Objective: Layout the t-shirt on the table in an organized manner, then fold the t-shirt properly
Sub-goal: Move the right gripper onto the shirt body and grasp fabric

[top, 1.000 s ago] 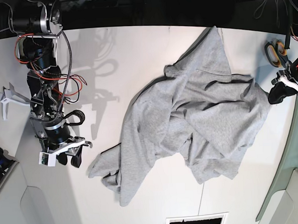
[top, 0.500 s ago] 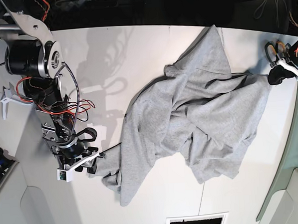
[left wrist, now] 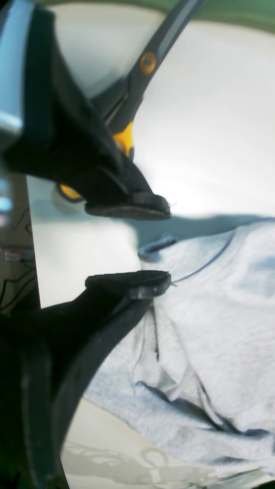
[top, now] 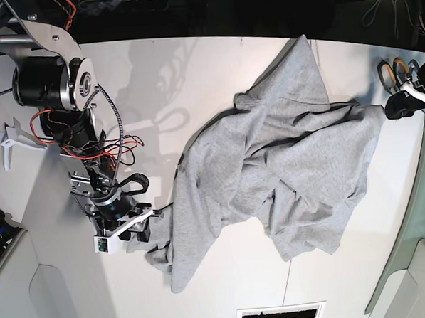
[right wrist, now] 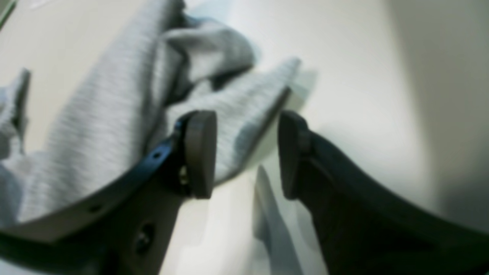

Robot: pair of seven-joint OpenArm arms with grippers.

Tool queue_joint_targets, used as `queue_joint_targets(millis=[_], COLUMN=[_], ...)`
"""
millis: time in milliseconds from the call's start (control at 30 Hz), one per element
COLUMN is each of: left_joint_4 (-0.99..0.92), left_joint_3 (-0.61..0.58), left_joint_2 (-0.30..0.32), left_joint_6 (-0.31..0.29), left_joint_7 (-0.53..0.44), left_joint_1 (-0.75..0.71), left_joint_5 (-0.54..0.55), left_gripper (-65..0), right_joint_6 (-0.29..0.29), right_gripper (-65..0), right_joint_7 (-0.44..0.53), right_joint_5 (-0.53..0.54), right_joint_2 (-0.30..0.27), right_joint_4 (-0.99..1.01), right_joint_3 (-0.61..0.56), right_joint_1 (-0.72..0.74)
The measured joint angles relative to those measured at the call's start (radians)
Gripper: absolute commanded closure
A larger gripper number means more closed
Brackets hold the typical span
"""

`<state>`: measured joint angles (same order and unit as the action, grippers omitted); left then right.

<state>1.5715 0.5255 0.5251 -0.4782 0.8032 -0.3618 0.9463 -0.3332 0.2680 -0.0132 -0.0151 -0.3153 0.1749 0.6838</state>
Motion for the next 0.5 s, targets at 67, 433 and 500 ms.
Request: queue_joint_targets(millis=[67, 433, 500], left_joint_4=[0.000, 0.039, 0.039], left_joint_3=[0.016, 0.106, 0.106], left_joint_2=[0.020, 0.071, 0.070], left_joint_6=[-0.001, -0.032, -0.032], left_joint_7=[-0.008, -0.032, -0.032], left_joint_1=[0.002, 0.024, 0.024], left_joint_5=[0.000, 0.029, 0.014], left_gripper=[-25.6, -26.2, -31.9], right_joint_6=[0.000, -0.067, -0.077], right_gripper=[-16.1, 0.0, 0.0], right_joint_7=[0.047, 0.062, 0.061], right_joint_5=[-0.023, -0.268, -0.268], right_joint_2=[0.023, 0.150, 0.160], right_joint_4=[-0.006, -0.041, -0.041], right_joint_3=[0.000, -0.014, -0.037], right_joint_1=[0.000, -0.002, -0.003])
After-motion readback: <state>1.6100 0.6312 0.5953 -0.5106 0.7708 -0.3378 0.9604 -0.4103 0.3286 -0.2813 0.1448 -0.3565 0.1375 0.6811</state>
